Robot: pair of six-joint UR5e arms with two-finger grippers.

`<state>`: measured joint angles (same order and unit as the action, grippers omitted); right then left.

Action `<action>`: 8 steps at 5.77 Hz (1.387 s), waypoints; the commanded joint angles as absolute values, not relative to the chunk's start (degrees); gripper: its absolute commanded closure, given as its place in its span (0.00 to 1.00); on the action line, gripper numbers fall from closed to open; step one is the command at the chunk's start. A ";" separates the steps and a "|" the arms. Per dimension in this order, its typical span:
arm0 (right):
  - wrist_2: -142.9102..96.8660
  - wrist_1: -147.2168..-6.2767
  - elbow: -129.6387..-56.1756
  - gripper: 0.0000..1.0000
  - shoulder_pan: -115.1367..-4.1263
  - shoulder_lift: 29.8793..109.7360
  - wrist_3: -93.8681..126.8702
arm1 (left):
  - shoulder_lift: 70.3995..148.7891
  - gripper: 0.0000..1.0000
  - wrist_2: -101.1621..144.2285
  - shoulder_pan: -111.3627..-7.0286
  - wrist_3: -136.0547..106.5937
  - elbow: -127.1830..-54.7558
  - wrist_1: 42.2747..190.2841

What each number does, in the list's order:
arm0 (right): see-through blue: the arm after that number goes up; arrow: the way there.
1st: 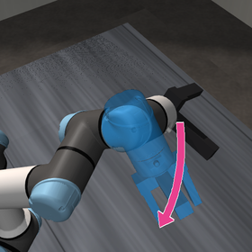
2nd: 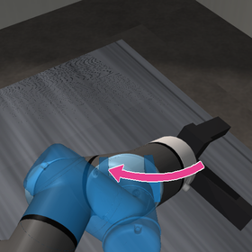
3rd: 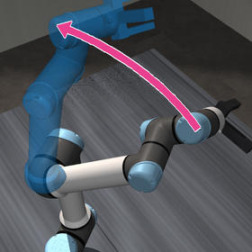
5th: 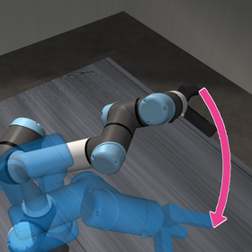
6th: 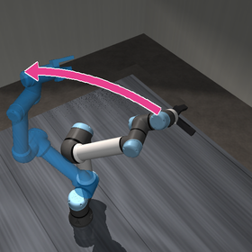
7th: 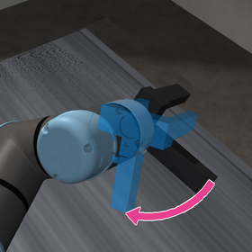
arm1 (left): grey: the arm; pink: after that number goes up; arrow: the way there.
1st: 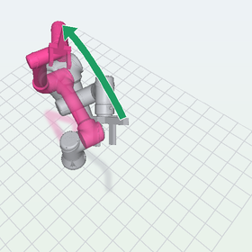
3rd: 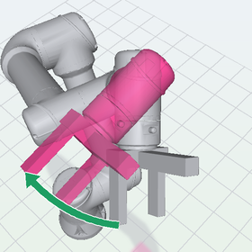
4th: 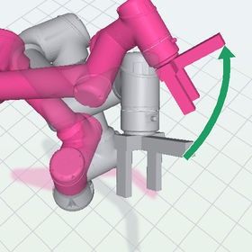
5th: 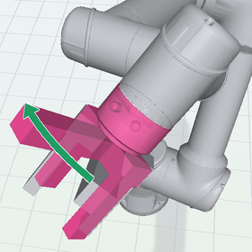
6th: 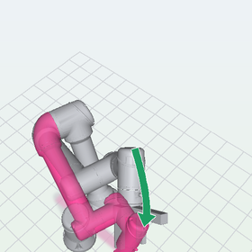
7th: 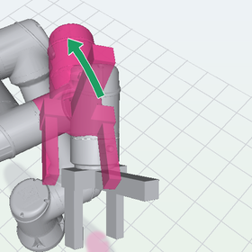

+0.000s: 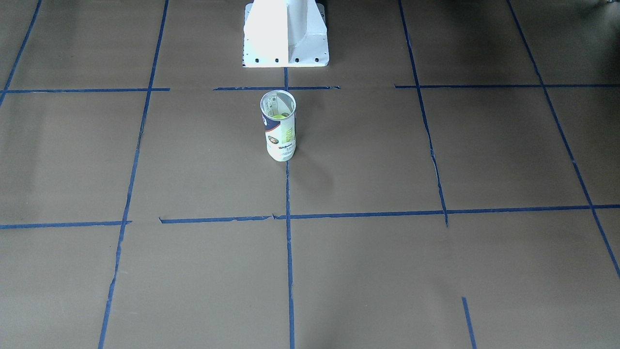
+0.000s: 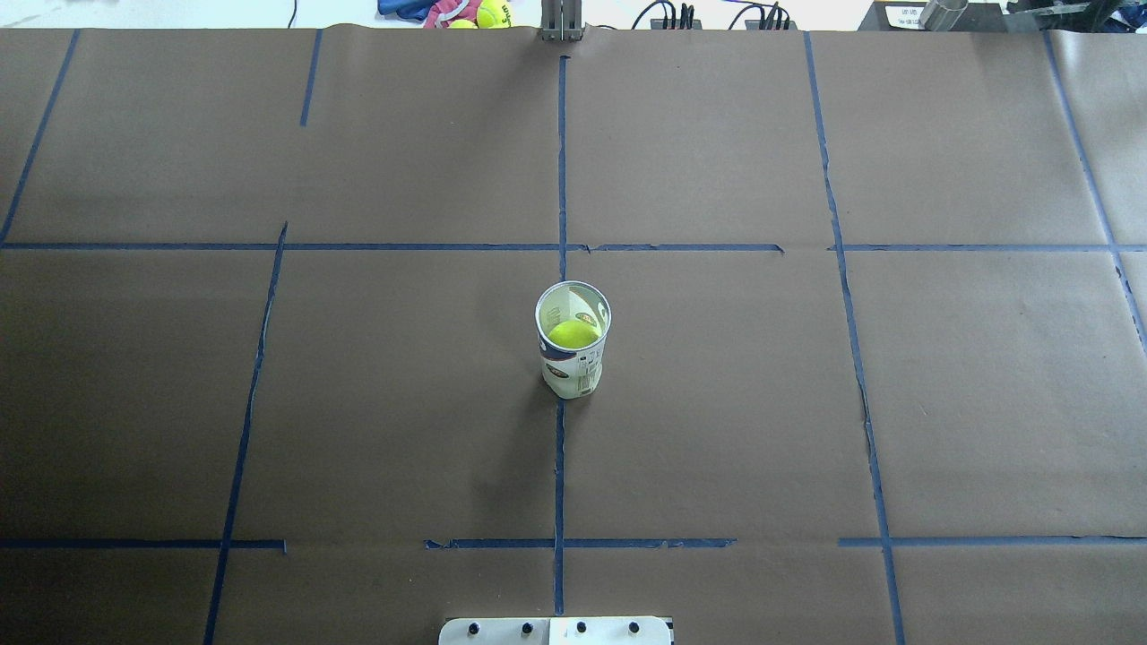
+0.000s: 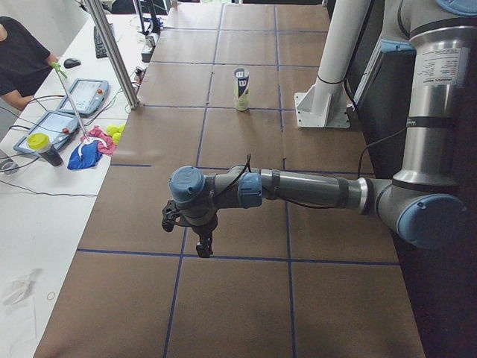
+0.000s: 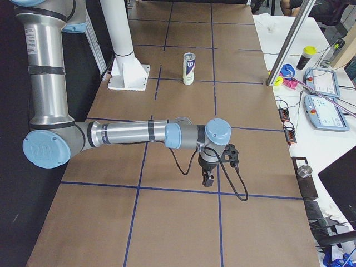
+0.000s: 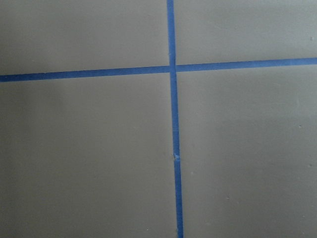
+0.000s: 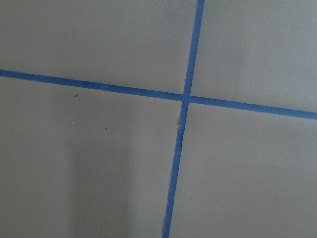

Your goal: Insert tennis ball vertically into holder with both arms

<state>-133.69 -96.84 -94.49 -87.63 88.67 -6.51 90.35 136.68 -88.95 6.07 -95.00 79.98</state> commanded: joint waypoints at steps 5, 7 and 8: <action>-133.59 -96.42 -94.40 0.00 -87.54 89.47 -6.50 | 89.57 0.00 137.20 -88.77 6.33 -94.92 82.71; -133.59 -96.33 -94.39 0.00 -87.54 89.39 -6.42 | 89.73 0.00 135.28 -88.77 6.24 -95.01 82.10; -133.68 -96.33 -94.48 0.00 -87.54 89.47 -6.42 | 89.56 0.00 134.57 -88.77 6.24 -95.10 81.92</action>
<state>-133.62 -96.34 -94.41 -87.54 89.44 -6.42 89.65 135.40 -88.77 6.25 -95.03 82.17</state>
